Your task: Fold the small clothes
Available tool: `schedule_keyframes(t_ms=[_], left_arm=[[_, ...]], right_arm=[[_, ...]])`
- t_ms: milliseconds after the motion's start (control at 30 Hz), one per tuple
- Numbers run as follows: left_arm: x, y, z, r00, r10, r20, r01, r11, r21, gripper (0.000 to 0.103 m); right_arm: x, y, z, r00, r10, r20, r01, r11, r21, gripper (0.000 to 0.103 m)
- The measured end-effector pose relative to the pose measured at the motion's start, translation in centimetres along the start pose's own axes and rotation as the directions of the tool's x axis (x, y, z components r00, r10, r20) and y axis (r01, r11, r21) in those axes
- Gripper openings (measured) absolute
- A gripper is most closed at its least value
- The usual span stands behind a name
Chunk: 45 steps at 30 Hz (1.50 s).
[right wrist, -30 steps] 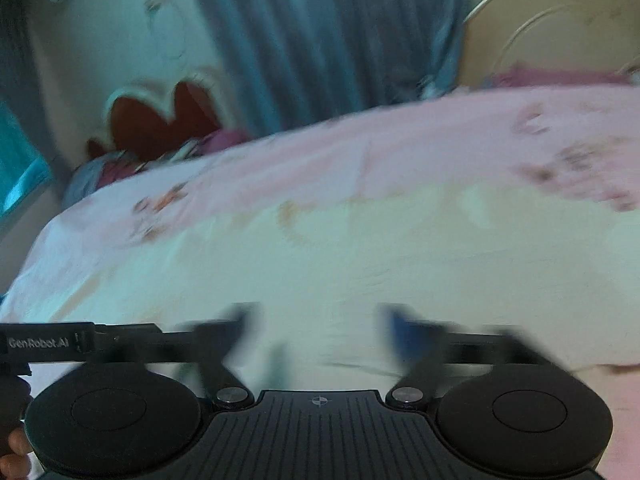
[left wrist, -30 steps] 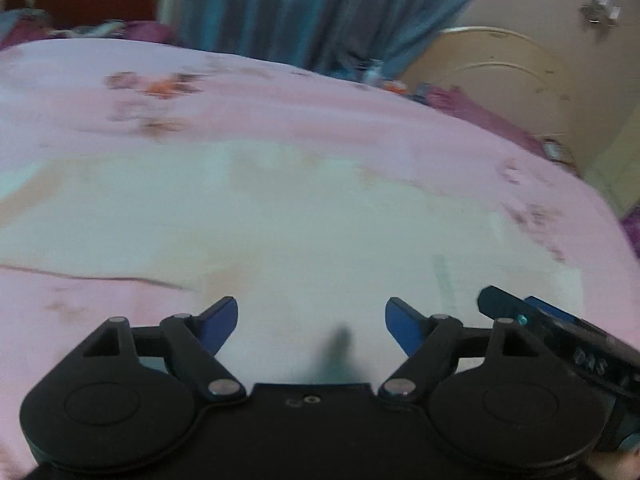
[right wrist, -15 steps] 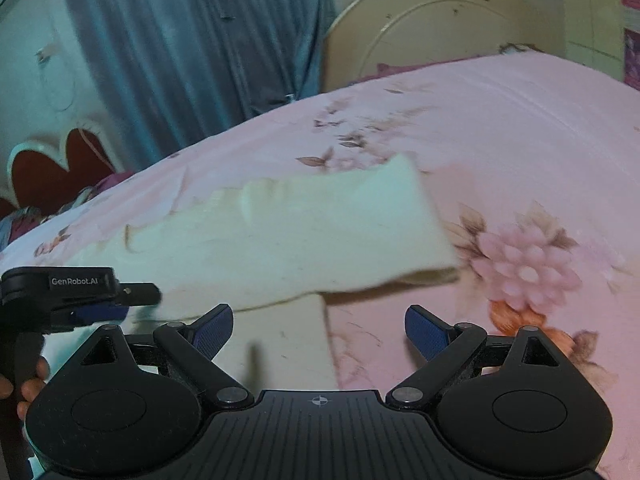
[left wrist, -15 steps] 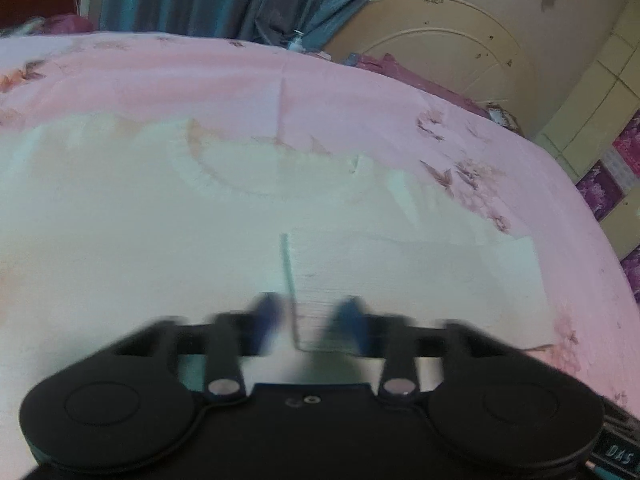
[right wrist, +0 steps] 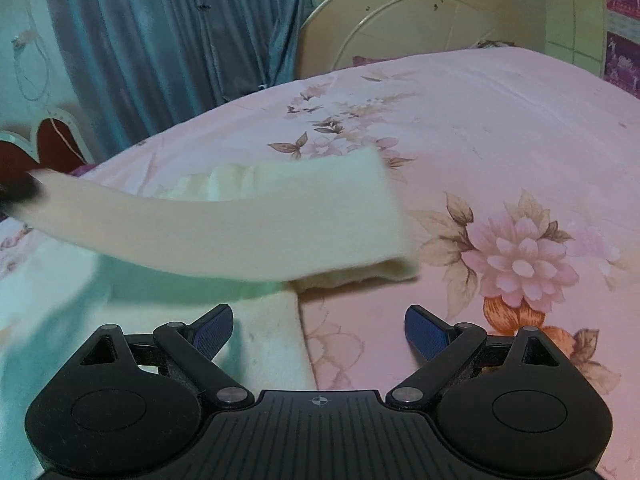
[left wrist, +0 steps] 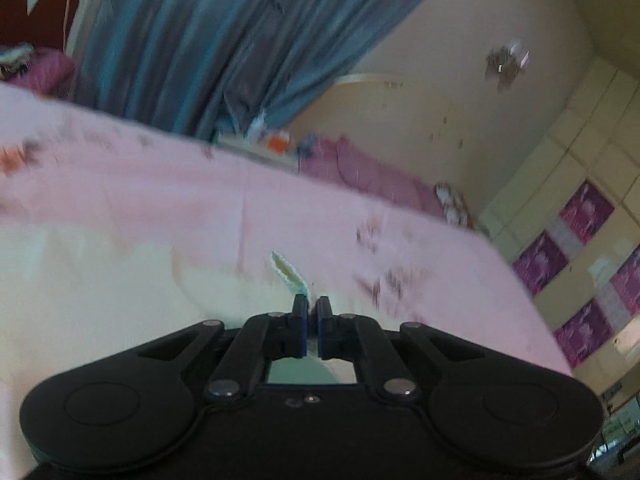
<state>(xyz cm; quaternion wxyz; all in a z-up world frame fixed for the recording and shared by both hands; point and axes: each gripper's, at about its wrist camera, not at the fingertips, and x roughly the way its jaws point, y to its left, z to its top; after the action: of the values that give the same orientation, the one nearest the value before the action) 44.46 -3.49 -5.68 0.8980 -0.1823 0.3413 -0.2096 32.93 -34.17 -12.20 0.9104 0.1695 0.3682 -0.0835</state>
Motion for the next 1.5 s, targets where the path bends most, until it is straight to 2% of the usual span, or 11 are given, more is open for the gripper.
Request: schedule_keyframes(t_ms=[200,267,567,833,900,967,1133,1233,1400,1433,1500], left_arm=[[-2.9,4.2,1.4,0.991,0.12,0.062,-0.121,0.993,-0.003,0.004],[-3.2,5.8,1.3,0.985,0.166,0.055,-0.165,0.986,-0.024,0.004],[-1.4,11.1,-2.4,0.947,0.319,-0.048,-0.322,0.945,-0.061,0.004],[-2.4,12.2,-4.3,0.93,0.363,-0.067,-0.365,0.931,-0.025,0.004],[-2.4,12.1,-4.5,0.926,0.373,-0.064,-0.375,0.927,-0.016,0.004],[-2.6,11.9,-4.7,0.924,0.378,-0.056,-0.379,0.925,-0.022,0.004],[-2.5,11.9,-5.4,0.915,0.399,-0.056,-0.401,0.916,-0.02,0.004],[-3.0,11.7,-5.7,0.91,0.414,-0.036,-0.414,0.91,-0.018,0.004],[-2.4,11.3,-5.9,0.891,0.453,-0.038,-0.453,0.891,0.018,0.011],[-2.4,11.2,-5.8,0.887,0.46,-0.029,-0.46,0.888,0.018,0.015],[-2.7,10.8,-5.6,0.872,0.49,0.004,-0.49,0.871,0.04,0.02]], right_arm=[[1.5,0.4,0.9,1.0,0.005,0.026,-0.006,1.0,0.02,0.091],[1.8,0.6,1.2,1.0,0.02,0.021,-0.02,1.0,0.02,0.051],[1.8,1.1,1.1,0.997,0.072,-0.004,-0.072,0.997,-0.037,0.017],[0.3,0.3,2.1,0.992,0.13,0.001,-0.13,0.992,0.005,0.018],[0.4,0.1,3.0,0.99,0.138,0.015,-0.138,0.99,0.014,0.037],[1.4,-0.1,4.1,0.99,0.138,0.016,-0.139,0.99,0.04,0.082],[5.2,-0.2,6.2,0.987,0.162,-0.016,-0.16,0.983,0.085,0.08],[7.1,-0.2,7.2,0.987,0.159,-0.036,-0.155,0.982,0.104,0.052],[9.2,0.5,8.4,0.988,0.146,-0.047,-0.142,0.987,0.079,0.047],[9.3,0.8,8.3,0.99,0.13,-0.053,-0.127,0.991,0.046,0.023],[9.3,1.1,8.0,0.996,0.085,-0.038,-0.085,0.996,-0.019,0.013]])
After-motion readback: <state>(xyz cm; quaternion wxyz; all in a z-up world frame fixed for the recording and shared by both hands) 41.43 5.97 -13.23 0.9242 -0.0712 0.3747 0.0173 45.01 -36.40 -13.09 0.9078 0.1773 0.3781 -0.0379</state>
